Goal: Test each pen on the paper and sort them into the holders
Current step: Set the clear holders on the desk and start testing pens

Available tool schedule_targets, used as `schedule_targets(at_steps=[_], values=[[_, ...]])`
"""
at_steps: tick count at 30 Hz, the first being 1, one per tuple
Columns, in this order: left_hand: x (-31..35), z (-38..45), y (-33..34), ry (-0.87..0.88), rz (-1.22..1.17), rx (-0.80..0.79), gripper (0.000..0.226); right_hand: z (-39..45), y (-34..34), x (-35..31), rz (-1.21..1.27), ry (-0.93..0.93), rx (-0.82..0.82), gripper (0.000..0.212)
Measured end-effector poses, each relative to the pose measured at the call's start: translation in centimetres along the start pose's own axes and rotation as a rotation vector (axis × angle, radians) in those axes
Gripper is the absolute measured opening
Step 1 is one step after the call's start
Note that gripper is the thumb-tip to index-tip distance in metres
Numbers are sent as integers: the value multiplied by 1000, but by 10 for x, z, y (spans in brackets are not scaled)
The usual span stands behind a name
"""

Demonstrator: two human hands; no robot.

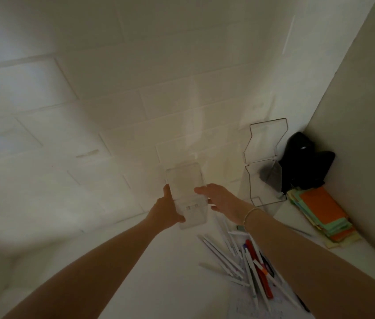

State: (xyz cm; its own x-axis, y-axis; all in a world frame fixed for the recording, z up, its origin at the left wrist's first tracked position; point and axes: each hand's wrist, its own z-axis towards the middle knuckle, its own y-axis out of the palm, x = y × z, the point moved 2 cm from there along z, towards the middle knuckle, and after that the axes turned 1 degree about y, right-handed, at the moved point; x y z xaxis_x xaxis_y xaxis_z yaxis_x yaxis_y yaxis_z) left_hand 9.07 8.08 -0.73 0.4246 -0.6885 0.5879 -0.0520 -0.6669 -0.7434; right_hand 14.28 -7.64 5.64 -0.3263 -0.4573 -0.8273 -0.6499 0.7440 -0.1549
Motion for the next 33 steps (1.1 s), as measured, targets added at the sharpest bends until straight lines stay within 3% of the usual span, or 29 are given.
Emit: schedule_targets(at_steps=[7, 9, 11, 13, 15, 17, 23, 30, 33], values=[[-8, 16, 0, -33, 25, -54, 85, 12, 0, -1, -70, -20, 62, 53], [-8, 16, 2, -54, 29, -66, 83, 10, 1, 1, -130, -31, 85, 63], [-5, 13, 3, -139, 93, -98, 65, 4, -2, 5, -215, -56, 145, 76], [1, -1, 7, -245, 180, -275, 41, -7, -9, 8, -225, -96, 225, 76], [7, -20, 16, -243, 272, -485, 29, -23, -20, 13, -262, -145, 296, 64], [13, -39, 32, -87, 365, -565, 23, -37, -32, 25, -379, -178, 347, 46], [34, -77, 99, 513, 353, -342, 23, -54, -45, 75, -677, -170, 342, 25], [31, -100, 170, 769, 201, -287, 15, -70, -19, 147, -1003, -153, 200, 22], [16, -114, 178, 860, 189, -226, 15, -90, -9, 178, -1114, -134, 219, 17]])
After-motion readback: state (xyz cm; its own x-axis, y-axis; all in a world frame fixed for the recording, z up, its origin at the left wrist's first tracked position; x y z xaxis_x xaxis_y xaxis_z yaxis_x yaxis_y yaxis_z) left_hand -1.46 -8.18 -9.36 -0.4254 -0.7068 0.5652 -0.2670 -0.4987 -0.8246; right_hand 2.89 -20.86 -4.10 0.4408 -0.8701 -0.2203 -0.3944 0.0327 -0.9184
